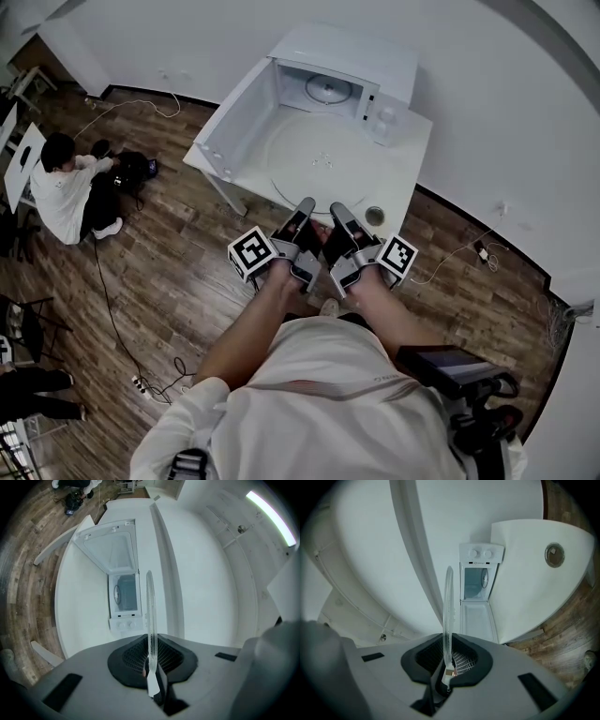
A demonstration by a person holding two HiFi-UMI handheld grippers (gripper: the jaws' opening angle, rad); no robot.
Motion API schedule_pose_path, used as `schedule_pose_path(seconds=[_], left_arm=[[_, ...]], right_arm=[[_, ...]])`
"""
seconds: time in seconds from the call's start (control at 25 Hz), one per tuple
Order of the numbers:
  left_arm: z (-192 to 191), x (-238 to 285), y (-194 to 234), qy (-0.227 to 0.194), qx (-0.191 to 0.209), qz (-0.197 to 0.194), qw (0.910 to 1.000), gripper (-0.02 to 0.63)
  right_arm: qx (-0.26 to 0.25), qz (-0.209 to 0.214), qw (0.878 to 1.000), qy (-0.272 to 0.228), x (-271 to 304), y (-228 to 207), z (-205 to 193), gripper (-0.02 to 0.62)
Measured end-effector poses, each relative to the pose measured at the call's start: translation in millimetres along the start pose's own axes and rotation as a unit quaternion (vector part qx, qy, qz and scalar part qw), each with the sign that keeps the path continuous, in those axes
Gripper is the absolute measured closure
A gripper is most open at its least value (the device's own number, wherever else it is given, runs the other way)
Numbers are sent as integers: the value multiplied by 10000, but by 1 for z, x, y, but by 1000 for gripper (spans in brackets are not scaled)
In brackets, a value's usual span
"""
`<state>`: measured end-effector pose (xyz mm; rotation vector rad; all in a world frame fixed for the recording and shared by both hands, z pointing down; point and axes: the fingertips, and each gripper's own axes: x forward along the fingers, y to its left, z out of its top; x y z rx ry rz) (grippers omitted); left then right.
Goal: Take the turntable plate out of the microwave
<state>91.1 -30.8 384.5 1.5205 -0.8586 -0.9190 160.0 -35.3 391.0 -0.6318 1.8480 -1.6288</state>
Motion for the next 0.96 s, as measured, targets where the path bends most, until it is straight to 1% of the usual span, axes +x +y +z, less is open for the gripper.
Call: schedule_pose_path(seconds=[0.16, 0.4, 0.6, 0.8, 0.96], left_arm=[[3, 3, -8, 138, 76, 4, 9999, 565], [17, -4, -9, 221, 38, 44, 9997, 565], [8, 14, -13, 282, 59, 20, 9996, 565], [17, 11, -10, 270, 35, 43, 9996, 565], [15, 15, -14, 272, 29, 42, 9996, 565]], right_arm=[[63, 34, 9999, -127, 3, 5, 1, 555], [78, 34, 9997, -212, 13, 7, -11, 555], [86, 37, 9997, -243, 9, 9, 8, 555], [53, 15, 9997, -235, 16, 10, 3, 555], [62, 33, 9997, -231, 16, 14, 7, 555]])
